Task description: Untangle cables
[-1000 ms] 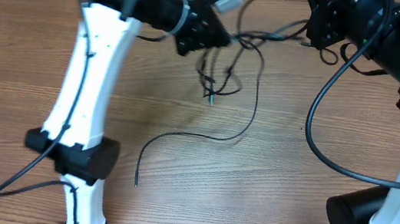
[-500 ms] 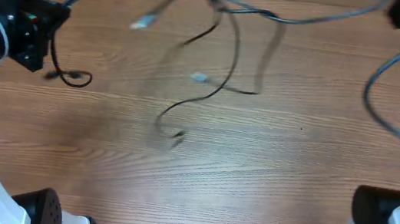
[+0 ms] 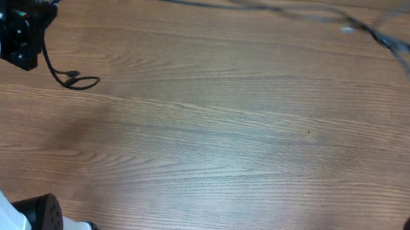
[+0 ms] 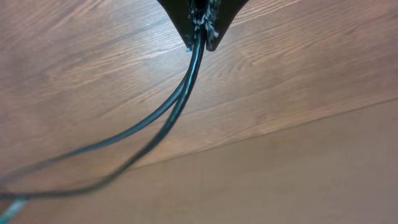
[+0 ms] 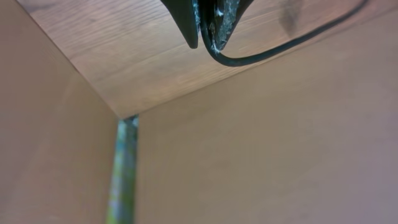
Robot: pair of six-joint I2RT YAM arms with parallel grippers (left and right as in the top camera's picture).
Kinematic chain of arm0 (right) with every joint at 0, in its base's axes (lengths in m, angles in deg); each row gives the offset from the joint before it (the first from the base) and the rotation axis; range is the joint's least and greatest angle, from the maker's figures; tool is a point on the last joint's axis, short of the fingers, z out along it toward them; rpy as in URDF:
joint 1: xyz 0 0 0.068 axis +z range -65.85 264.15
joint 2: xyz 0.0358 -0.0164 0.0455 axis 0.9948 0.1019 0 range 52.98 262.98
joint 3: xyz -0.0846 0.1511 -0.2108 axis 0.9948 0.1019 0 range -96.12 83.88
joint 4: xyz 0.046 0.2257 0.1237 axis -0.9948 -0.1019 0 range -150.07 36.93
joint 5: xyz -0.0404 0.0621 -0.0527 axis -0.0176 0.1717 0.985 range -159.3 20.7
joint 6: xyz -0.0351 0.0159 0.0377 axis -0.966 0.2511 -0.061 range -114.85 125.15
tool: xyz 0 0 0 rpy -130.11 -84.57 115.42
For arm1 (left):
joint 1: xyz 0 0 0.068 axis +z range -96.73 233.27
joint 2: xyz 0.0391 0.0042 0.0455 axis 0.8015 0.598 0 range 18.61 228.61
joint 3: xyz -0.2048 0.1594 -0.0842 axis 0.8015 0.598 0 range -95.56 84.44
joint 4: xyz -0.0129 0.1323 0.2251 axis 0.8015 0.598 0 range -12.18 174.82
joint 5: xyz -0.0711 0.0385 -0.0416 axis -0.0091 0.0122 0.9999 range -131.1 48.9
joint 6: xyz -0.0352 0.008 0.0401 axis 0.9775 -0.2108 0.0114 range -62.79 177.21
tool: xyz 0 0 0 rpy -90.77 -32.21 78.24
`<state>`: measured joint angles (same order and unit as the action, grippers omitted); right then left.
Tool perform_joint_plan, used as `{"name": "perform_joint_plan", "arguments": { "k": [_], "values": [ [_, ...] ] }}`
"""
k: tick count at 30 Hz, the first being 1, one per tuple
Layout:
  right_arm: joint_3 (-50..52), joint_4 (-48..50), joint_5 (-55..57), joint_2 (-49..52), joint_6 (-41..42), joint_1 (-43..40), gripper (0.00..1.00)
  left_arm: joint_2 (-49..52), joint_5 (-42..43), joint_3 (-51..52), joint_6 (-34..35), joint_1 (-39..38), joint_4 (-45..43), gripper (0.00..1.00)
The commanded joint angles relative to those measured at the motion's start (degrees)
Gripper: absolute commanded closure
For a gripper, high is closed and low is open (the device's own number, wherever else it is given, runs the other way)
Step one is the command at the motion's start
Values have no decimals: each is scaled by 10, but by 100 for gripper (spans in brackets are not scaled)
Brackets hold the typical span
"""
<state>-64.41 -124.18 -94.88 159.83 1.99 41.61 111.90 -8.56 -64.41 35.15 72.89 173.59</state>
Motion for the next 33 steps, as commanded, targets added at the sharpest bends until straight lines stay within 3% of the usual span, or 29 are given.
{"name": "perform_joint_plan", "arguments": {
  "k": [1, 7, 10, 15, 21, 25, 30, 33],
  "values": [
    [11, 18, -70, -11, 19, -87, 96, -16, -36, -2, 31, 7, -14, 96],
    [13, 68, -282, -6, 79, -248, 96, -16, -50, -2, 59, 6, -31, 96],
    [13, 66, -326, -6, 79, -240, 96, -16, -44, -2, 64, 6, -28, 96],
    [12, 37, -328, -7, 76, -89, 96, -16, -44, -2, 68, 6, -25, 96],
    [12, -13, -278, -7, 44, 180, 96, -16, -41, -2, 71, 6, -12, 96],
    [12, -30, -172, -7, 33, 299, 96, -16, -23, -2, 71, 6, -8, 96],
    [25, -80, 4, -6, -38, 367, 96, -16, -17, -2, 71, 6, -6, 96],
    [65, -87, -12, -6, -44, 377, 96, -16, -14, -2, 70, 6, -12, 96]
  ]
}}
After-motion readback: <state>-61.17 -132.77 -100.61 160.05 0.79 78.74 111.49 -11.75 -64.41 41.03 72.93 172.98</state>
